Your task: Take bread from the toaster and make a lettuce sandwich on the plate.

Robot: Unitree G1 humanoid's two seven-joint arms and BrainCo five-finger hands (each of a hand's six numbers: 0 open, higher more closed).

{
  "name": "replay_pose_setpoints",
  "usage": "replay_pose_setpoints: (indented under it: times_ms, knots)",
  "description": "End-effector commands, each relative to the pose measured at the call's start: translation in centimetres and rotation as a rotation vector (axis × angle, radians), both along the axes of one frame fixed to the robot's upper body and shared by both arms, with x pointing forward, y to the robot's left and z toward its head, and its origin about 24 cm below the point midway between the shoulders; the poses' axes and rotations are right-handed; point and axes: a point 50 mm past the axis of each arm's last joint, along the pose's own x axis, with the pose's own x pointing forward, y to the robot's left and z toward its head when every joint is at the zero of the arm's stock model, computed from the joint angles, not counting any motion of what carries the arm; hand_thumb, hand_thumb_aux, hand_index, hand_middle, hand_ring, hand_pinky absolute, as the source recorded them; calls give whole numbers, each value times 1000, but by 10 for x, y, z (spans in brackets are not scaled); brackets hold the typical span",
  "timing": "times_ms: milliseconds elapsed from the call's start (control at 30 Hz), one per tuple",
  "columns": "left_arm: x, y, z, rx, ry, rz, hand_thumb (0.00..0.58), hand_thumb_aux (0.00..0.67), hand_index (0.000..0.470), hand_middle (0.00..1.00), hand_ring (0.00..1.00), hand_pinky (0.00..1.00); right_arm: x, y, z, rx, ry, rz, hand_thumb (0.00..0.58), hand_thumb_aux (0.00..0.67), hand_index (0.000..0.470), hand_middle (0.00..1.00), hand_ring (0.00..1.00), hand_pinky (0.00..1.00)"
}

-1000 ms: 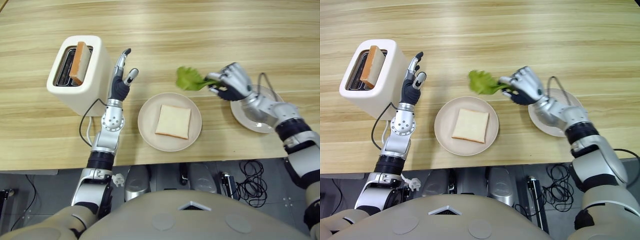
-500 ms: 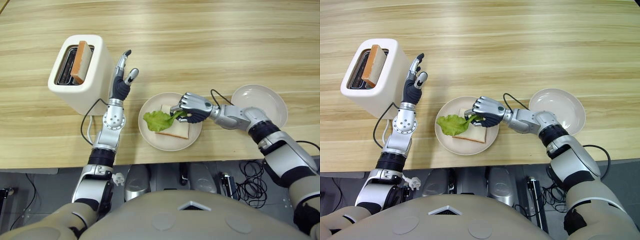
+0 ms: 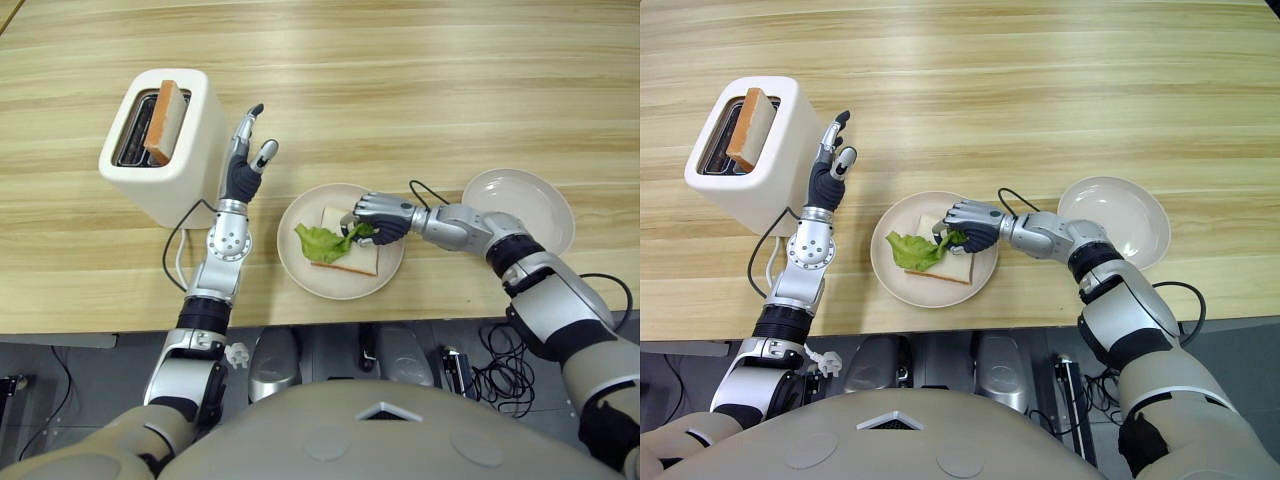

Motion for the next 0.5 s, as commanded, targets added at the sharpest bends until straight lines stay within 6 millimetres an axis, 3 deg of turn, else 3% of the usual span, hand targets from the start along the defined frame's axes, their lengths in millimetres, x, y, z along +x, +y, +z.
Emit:
replay_pose_setpoints:
  times_ms: [33, 67, 100, 133, 167, 500]
  knots:
    - [0, -1, -5, 8, 25, -4, 0, 0, 0, 0, 0, 0, 7, -9, 5, -33, -7, -34, 580, 665, 456, 1000, 1000, 1000]
    - [0, -1, -5, 8, 25, -3, 0, 0, 0, 0, 0, 0, 8, -10, 6, -37, -16, -41, 0, 0, 0, 443, 443, 443]
    - [0, -1, -5, 7, 25, -3, 0, 0, 0, 0, 0, 0, 10, -11, 7, -40, -28, -49, 0, 0, 0, 443, 443, 443]
    - [0, 0, -5, 7, 26, -3, 0, 0, 0, 0, 0, 0, 11, -12, 9, -41, -35, -57, 0, 0, 0, 90, 90, 90]
    - [0, 0, -5, 7, 26, -3, 0, 0, 0, 0, 0, 0, 13, -13, 11, -38, -40, -63, 0, 0, 0, 0, 0, 0]
    - [-2, 2, -7, -7, 32, -1, 0, 0, 0, 0, 0, 0, 30, -25, 42, 4, -140, -113, 0, 0, 0, 0, 0, 0]
